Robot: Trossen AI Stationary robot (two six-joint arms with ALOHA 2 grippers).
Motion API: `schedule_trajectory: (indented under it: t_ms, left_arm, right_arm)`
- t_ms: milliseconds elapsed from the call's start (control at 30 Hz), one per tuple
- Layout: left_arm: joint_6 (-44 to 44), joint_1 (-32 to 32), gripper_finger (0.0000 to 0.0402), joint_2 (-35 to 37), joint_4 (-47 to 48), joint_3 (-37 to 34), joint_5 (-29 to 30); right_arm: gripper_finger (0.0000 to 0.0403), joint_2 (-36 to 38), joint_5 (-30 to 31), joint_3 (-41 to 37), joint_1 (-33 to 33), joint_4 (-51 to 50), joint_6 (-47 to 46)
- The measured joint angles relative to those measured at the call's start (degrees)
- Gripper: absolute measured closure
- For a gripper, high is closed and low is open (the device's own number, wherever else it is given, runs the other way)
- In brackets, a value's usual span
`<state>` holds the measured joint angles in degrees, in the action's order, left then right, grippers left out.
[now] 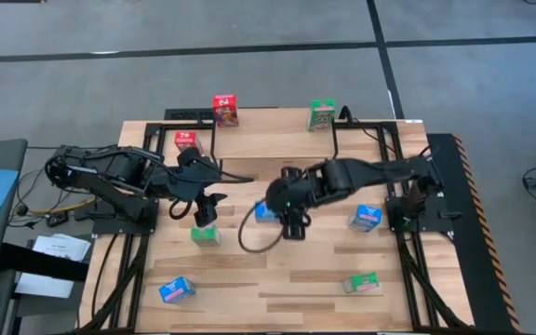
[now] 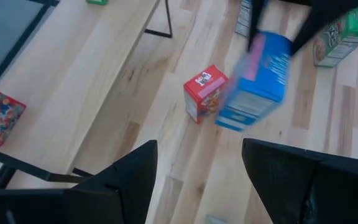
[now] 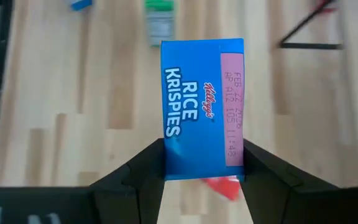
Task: Stack cereal on shelf
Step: Put the bottom right blue cereal box on the shelf
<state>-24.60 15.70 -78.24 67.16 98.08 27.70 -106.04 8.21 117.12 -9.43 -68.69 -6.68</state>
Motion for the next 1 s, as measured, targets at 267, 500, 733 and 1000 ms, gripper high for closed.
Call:
schedule_trajectory:
  t_ms: [267, 500, 733, 1000]
  left_arm:
    - [-0.1, 0.0, 0.0177, 0.0, 0.0, 0.0, 0.0]
    - [-0.1, 0.0, 0.0177, 0.0, 0.0, 0.0, 0.0]
    - [-0.2, 0.0, 0.0177, 0.0, -0.1, 0.0, 2.8]
    - [-0.2, -1.6, 0.0177, 0.0, -0.2, 0.0, 5.9]
  right_arm:
    - [0.0199, 0.0, 2.5, 6.3, 6.9, -2.1, 6.5]
    - [0.0198, 0.0, 2.5, 9.7, 13.8, -2.3, 16.1]
    - [0.0198, 0.0, 2.4, 10.2, 21.0, -2.3, 26.0]
    - [0.0198, 0.0, 1.4, 10.2, 29.2, -2.1, 35.9]
